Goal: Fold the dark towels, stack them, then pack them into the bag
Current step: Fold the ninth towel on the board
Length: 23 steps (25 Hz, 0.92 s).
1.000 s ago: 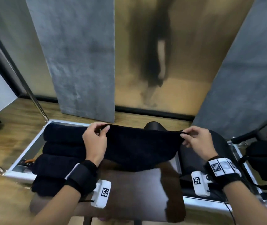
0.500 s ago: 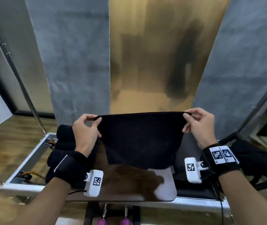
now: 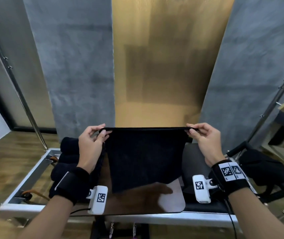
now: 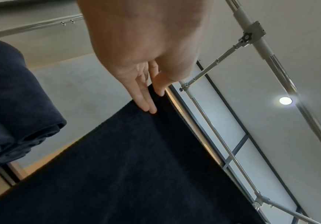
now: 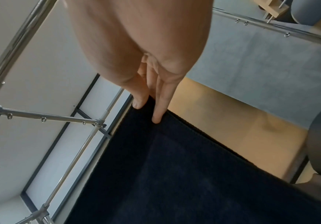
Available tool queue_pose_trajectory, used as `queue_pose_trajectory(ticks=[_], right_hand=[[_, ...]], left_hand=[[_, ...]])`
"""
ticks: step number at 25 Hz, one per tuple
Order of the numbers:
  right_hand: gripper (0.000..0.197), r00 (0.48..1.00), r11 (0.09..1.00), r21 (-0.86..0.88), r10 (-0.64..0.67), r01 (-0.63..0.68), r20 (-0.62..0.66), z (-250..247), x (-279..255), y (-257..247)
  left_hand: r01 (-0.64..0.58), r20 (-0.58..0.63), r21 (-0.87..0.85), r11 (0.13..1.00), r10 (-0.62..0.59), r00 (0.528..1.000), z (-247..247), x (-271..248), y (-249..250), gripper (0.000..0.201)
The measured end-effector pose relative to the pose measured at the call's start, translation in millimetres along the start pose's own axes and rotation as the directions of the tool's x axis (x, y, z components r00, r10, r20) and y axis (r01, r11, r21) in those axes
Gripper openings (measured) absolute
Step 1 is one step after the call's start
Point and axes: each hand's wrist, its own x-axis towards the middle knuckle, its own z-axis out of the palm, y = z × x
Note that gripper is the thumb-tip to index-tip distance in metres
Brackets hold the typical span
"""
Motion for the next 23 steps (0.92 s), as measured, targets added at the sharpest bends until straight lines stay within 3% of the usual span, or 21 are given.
queue_pose_trajectory(ticks=[3, 10, 14, 20, 23], right_hand=[[0.003, 0.997, 0.995, -0.076, 0.072, -0.072, -0.005, -6.7, -9.4, -0.9], [0.004, 0.999, 0.983, -0.179, 0.047, -0.045, 0.006, -17.0, -21.3, -12.9], [0.006, 0.999, 0.984, -0.17, 0.05, -0.048, 0.008, -13.0, -17.4, -9.2], [0.006, 0.983, 0.986, -0.056, 0.164, -0.16, 0.081, 7.6, -1.4, 12.9], [0.008, 0.985, 0.992, -0.017, 0.126, -0.125, 0.116, 15.2, 9.6, 14.6]], left_hand=[[0.041, -0.044, 0.088, 0.995, -0.037, 0.998, -6.5, -7.4, 1.6, 0.002], [0.002, -0.026, 0.222, 0.975, 0.004, 1.0, -25.0, -15.3, -4.2, 0.006], [0.001, -0.029, 0.217, 0.976, 0.006, 1.0, -21.2, -15.0, -2.7, 0.007], [0.112, -0.004, 0.193, 0.975, -0.114, 0.994, -15.0, -8.2, -6.1, 0.01], [0.059, -0.012, 0.116, 0.991, -0.058, 0.998, -13.1, 8.7, -5.4, 0.011]])
